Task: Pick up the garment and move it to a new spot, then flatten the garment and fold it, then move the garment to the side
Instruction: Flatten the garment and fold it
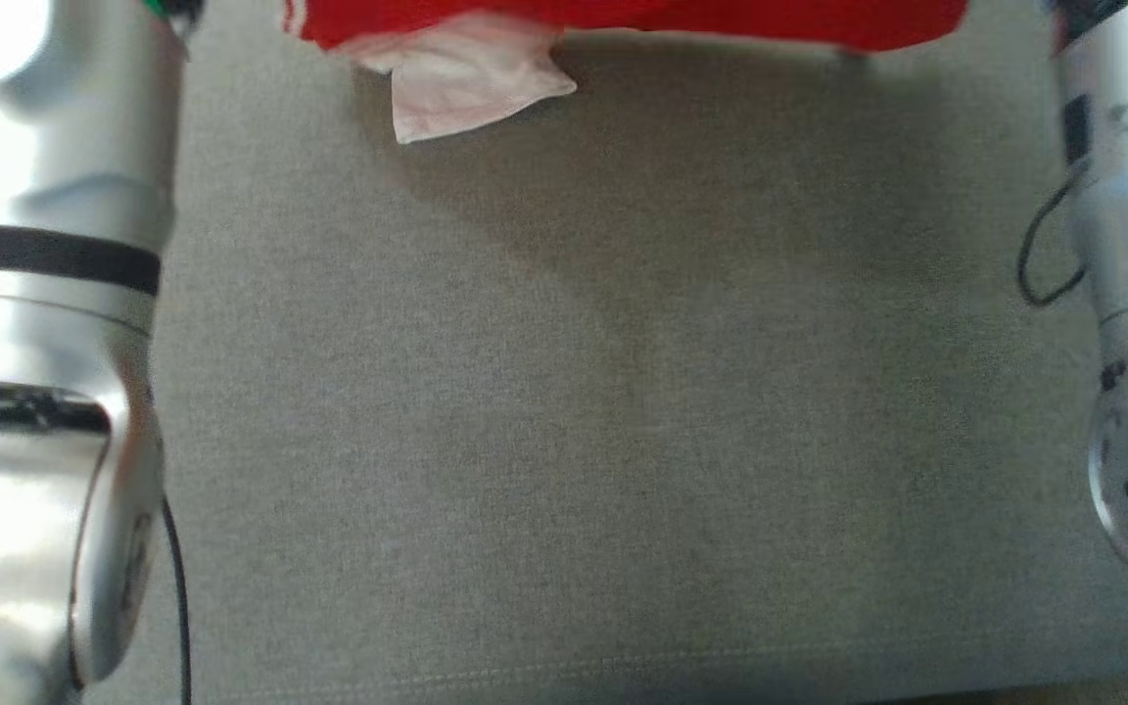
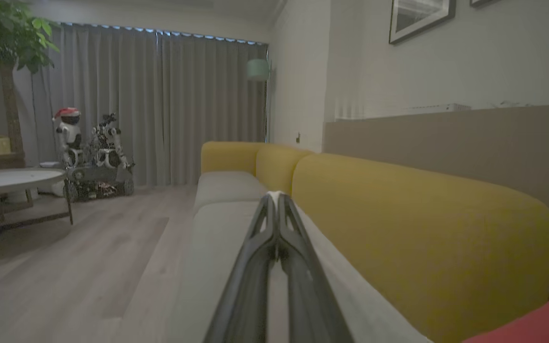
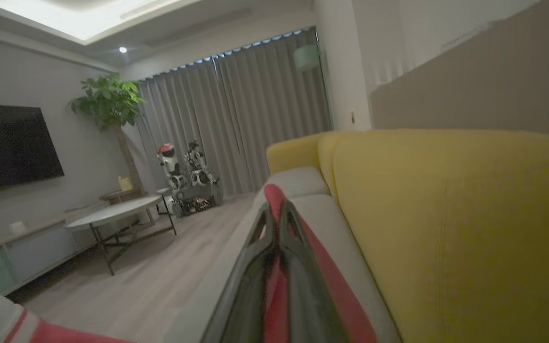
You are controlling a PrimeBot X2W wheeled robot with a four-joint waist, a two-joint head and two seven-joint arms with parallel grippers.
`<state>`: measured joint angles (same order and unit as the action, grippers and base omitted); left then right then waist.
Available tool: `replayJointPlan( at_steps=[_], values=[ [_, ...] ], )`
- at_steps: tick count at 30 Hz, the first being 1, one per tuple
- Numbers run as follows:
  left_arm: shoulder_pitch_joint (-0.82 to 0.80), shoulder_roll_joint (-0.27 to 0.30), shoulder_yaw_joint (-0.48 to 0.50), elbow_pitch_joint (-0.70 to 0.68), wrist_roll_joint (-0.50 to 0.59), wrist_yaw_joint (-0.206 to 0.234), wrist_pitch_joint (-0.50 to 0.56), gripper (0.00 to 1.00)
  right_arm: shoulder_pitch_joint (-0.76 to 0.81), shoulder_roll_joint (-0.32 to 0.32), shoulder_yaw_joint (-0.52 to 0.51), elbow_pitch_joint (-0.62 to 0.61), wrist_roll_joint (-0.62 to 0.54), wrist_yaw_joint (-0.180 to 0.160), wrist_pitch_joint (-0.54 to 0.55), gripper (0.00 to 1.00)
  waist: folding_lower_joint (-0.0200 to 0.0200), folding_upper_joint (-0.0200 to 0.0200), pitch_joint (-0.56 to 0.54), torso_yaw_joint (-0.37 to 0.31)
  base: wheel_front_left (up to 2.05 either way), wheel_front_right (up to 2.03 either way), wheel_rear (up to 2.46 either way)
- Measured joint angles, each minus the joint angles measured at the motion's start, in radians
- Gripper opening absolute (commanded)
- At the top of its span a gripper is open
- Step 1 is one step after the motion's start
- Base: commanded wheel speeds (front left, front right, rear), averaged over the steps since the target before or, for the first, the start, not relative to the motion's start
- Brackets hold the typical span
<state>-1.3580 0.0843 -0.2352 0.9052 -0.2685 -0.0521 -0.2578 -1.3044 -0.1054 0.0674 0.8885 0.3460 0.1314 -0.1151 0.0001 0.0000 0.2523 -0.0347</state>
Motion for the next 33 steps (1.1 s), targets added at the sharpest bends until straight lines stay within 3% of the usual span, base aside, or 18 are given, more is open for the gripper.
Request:
replayJointPlan(
  at_steps=[4, 6, 15, 24, 33],
  values=[
    [0.012, -0.036, 0.005, 0.196, -0.035, -0.010, 0.001, 0.00, -0.002, 0.015, 0.050, 0.224, -0.015, 0.000, -0.001, 0.00, 0.0001, 0.0000, 0.045, 0.007, 0.00, 0.00, 0.00],
    [0.028, -0.044, 0.011, 0.246, -0.050, -0.012, 0.001, 0.00, -0.002, 0.019, 0.064, 0.278, -0.015, 0.000, -0.001, 0.00, 0.0001, 0.0000, 0.063, 0.011, 0.00, 0.00, 0.00],
    [0.115, -0.057, 0.026, 0.303, -0.086, -0.028, 0.001, 0.00, 0.019, 0.026, 0.125, 0.370, -0.011, 0.000, -0.066, 0.00, 0.0001, 0.0000, 0.111, 0.030, 0.00, 0.00, 0.00],
    [0.431, -0.043, 0.052, 0.027, -0.044, -0.023, 0.001, 0.00, 0.285, 0.011, 0.210, 0.331, 0.019, 0.000, -0.124, 0.00, 0.0000, 0.0000, 0.068, 0.036, 0.00, 0.00, 0.00],
    [0.918, -0.019, 0.092, -0.374, 0.002, 0.005, 0.001, 0.00, 0.654, -0.038, 0.189, 0.068, 0.085, 0.000, -0.133, 0.00, 0.0000, 0.0000, -0.028, 0.029, 0.00, 0.00, 0.00]
  ],
)
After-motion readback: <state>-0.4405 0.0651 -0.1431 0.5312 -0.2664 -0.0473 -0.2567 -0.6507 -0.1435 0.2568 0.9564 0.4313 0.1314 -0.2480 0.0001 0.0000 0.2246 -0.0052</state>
